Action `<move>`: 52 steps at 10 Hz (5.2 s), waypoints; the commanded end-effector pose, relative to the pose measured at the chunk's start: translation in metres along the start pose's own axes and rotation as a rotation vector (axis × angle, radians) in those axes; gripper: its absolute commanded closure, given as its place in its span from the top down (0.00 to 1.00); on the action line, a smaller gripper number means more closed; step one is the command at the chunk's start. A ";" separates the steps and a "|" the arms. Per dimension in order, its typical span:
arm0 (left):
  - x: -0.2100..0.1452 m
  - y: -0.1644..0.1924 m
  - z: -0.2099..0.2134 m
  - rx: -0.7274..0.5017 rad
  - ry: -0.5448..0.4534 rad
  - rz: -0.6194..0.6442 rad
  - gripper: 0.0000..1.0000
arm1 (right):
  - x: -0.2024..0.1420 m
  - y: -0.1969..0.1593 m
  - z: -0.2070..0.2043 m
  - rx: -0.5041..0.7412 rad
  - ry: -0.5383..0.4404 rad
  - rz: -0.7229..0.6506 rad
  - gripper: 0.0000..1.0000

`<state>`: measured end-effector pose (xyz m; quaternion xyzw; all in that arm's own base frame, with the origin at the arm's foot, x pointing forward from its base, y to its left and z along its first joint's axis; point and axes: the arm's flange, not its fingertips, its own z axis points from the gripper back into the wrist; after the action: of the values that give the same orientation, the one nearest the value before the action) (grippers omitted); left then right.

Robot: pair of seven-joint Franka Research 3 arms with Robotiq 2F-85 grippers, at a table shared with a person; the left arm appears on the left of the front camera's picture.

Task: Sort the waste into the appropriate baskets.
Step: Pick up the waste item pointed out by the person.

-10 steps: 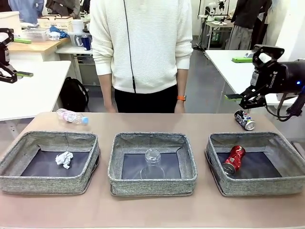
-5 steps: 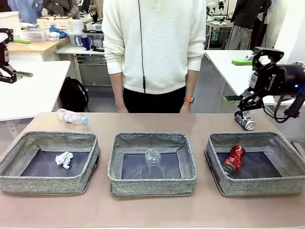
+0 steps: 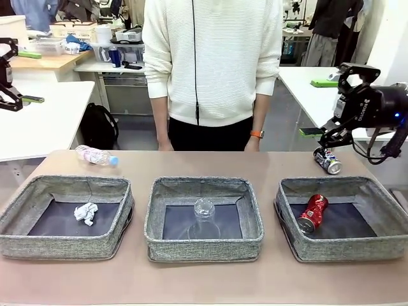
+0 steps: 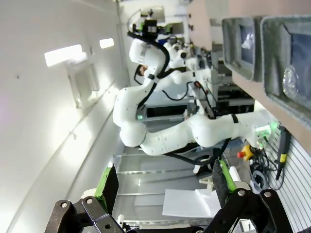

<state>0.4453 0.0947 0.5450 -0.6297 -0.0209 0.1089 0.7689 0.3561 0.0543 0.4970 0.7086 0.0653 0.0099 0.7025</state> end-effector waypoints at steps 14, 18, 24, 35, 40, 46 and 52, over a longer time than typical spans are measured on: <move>-0.002 -0.003 0.001 -0.015 0.004 -0.006 1.00 | 0.000 0.000 0.000 0.000 0.001 0.000 1.00; -0.002 -0.003 0.001 -0.015 0.004 -0.006 1.00 | 0.010 -0.002 -0.002 -1.641 -0.824 0.532 1.00; -0.002 -0.003 0.001 -0.015 0.004 -0.006 1.00 | -0.023 0.027 0.067 -2.459 -1.769 0.242 1.00; -0.002 -0.003 0.001 -0.015 0.004 -0.006 1.00 | 0.157 0.031 0.140 -1.506 -0.384 0.224 1.00; -0.002 -0.003 0.001 -0.015 0.004 -0.006 1.00 | 0.221 -0.045 0.163 -1.511 -0.164 0.238 1.00; -0.002 -0.003 0.001 -0.015 0.004 -0.006 1.00 | 0.259 -0.117 0.171 -1.493 -0.129 0.260 1.00; -0.002 -0.003 0.001 -0.015 0.004 -0.006 1.00 | 0.268 -0.145 0.152 -1.464 -0.106 0.268 1.00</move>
<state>0.4454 0.0947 0.5449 -0.6298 -0.0207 0.1089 0.7688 0.6239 -0.0640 0.3305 0.0507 -0.0682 0.0914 0.9922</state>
